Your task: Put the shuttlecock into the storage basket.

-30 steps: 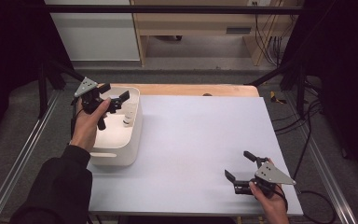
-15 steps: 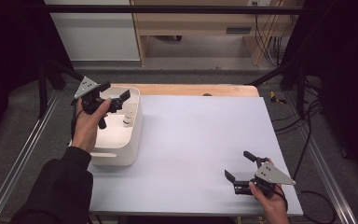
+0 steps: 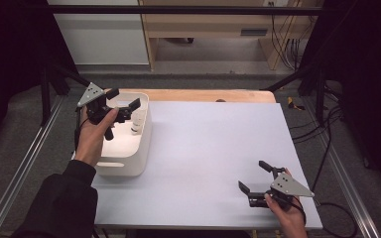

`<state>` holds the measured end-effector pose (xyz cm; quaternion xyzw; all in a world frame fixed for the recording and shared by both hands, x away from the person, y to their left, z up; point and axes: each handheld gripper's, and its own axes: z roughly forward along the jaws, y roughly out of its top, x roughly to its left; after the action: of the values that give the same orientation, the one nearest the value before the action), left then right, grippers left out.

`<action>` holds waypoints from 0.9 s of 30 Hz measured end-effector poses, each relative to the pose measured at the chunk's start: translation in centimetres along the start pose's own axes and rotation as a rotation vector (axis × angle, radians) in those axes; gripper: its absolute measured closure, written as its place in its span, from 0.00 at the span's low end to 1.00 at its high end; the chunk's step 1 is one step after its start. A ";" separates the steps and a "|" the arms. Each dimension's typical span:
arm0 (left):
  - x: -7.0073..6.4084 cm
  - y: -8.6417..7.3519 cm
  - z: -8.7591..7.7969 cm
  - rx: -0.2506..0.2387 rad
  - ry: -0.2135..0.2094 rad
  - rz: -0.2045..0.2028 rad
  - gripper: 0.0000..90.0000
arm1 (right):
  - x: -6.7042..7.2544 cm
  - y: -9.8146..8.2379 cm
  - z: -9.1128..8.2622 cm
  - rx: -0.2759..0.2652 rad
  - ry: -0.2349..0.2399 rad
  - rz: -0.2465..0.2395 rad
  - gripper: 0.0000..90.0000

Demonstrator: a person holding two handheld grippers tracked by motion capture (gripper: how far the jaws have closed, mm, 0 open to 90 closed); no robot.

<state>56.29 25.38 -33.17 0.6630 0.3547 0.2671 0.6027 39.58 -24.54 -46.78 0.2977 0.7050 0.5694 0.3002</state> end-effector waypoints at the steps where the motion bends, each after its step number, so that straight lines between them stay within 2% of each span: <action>1: -0.1 0.1 -0.1 0.005 0.000 0.003 0.02 | 0.0 0.0 0.0 -0.001 0.000 -0.001 0.04; 8: -0.4 0.4 -0.6 0.000 0.008 0.001 0.02 | 0.0 0.0 -0.1 -0.003 -0.001 0.002 0.04; 17: -1.3 1.0 -1.9 -0.008 -0.014 0.008 0.02 | 0.1 0.0 0.0 0.002 -0.004 0.002 0.04; 27: -2.2 1.4 -2.4 -0.025 -0.032 0.013 0.02 | 0.1 0.0 0.1 0.011 -0.016 0.008 0.04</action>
<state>53.33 25.05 -31.33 0.6619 0.3375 0.2648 0.6147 39.57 -24.37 -46.79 0.3068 0.7046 0.5643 0.3017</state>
